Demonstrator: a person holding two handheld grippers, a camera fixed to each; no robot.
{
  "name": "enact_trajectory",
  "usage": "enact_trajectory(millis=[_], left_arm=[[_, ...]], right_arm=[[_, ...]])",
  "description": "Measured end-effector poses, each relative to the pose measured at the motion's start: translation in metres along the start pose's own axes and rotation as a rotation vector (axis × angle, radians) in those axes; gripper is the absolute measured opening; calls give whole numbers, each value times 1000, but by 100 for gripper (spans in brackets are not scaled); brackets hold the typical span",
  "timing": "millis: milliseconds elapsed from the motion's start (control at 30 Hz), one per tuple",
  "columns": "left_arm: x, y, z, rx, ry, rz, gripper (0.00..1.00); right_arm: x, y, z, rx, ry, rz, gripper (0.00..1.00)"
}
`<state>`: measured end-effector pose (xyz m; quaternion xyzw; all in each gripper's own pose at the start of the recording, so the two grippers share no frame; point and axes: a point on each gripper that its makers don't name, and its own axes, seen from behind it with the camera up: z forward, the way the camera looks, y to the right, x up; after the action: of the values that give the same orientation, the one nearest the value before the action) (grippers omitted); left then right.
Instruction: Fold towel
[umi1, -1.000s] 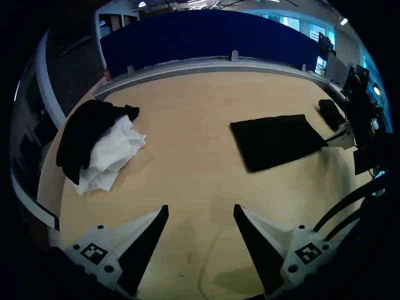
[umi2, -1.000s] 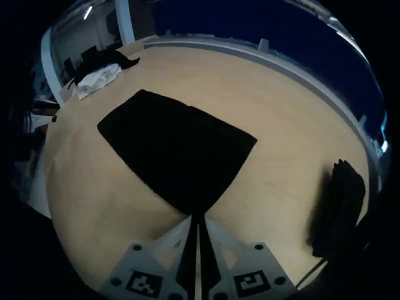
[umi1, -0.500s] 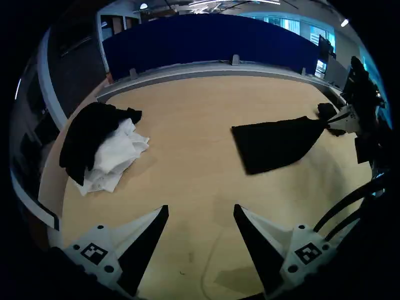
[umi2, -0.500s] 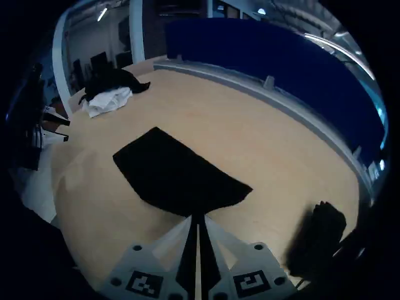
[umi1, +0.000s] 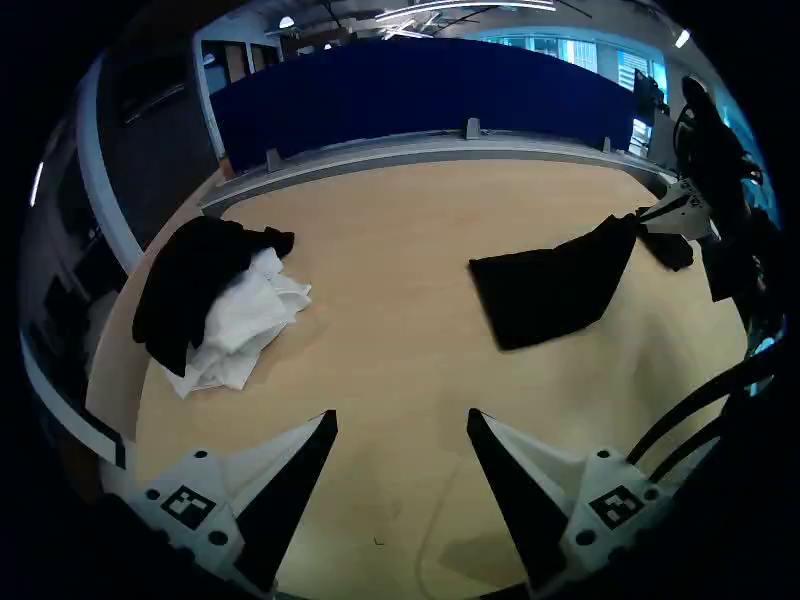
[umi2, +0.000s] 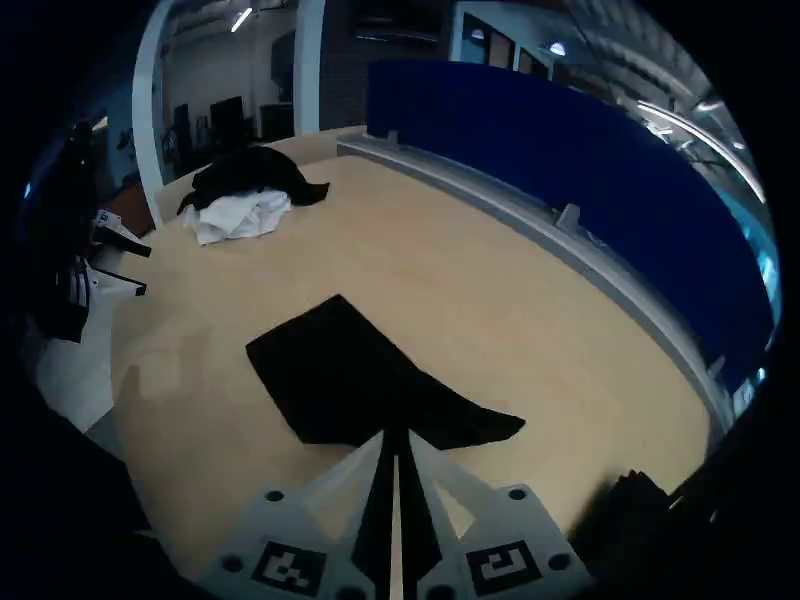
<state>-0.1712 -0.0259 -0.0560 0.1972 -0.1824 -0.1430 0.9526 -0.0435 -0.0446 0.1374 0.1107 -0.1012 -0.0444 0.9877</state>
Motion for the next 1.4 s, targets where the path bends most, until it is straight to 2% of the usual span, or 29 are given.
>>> enact_trajectory(millis=[167,300,500,667,833,1000,1067,1200,1267,1333,1400], left_arm=[[-1,-3,-4,8,5,-4,97],[1,-7,-8,19,13,-11,97],[4,-12,-17,32,27,-34,97],[1,-18,-22,43,30,-30,97],[-4,-23,-24,47,26,-28,97],[-8,-25,-24,44,24,-28,97],[-9,-25,-23,42,22,-25,97],[-10,-24,-22,38,21,-22,97],[-10,-24,-23,37,21,-21,97],[-10,-24,-23,37,22,-21,97],[-10,-24,-23,36,22,-22,97]], right_arm=[[21,-22,18,41,14,-30,2],[36,-51,41,92,22,-50,2],[49,-105,88,180,22,-63,2],[46,-147,129,262,-1,-32,2],[33,-164,154,292,-40,5,2],[30,-163,157,292,-44,10,5],[30,-162,155,292,-41,11,15],[31,-159,148,287,-27,13,45],[31,-157,142,285,-16,12,61],[30,-155,135,284,-10,9,84],[27,-152,129,275,-6,8,93]])
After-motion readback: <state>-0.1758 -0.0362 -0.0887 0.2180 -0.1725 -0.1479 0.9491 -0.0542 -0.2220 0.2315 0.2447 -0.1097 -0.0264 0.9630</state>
